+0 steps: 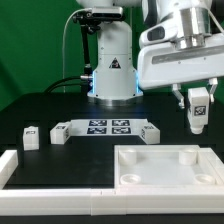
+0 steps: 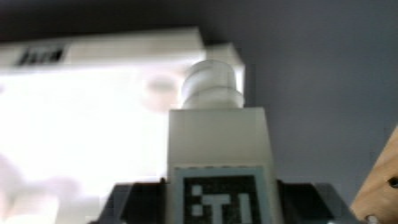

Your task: Assemble one leg

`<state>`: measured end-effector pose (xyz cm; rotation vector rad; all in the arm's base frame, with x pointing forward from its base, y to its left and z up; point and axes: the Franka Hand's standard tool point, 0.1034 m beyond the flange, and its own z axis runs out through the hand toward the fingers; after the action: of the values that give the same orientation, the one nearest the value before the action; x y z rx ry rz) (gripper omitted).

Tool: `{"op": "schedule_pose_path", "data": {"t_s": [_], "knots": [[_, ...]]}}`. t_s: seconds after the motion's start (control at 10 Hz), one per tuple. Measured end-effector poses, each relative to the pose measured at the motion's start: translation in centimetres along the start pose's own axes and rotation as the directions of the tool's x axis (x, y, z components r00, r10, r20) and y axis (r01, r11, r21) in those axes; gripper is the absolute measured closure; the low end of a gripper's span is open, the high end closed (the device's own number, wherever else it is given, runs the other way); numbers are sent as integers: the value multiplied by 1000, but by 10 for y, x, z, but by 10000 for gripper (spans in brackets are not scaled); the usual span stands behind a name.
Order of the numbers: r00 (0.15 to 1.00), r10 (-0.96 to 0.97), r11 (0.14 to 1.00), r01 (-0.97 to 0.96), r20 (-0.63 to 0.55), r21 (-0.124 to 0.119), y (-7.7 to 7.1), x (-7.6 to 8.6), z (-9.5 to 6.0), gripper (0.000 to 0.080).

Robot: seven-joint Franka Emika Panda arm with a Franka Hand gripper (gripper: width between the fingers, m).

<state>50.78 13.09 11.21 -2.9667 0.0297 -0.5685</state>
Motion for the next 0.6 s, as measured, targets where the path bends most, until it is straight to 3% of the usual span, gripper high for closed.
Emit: {"op": "schedule_pose_path", "data": {"t_s": [0.3, 0.6], "knots": [[993, -116, 993, 116, -20, -19, 18, 43, -3, 509], [991, -127, 992, 126, -33, -23, 22, 48, 0, 509]]}}
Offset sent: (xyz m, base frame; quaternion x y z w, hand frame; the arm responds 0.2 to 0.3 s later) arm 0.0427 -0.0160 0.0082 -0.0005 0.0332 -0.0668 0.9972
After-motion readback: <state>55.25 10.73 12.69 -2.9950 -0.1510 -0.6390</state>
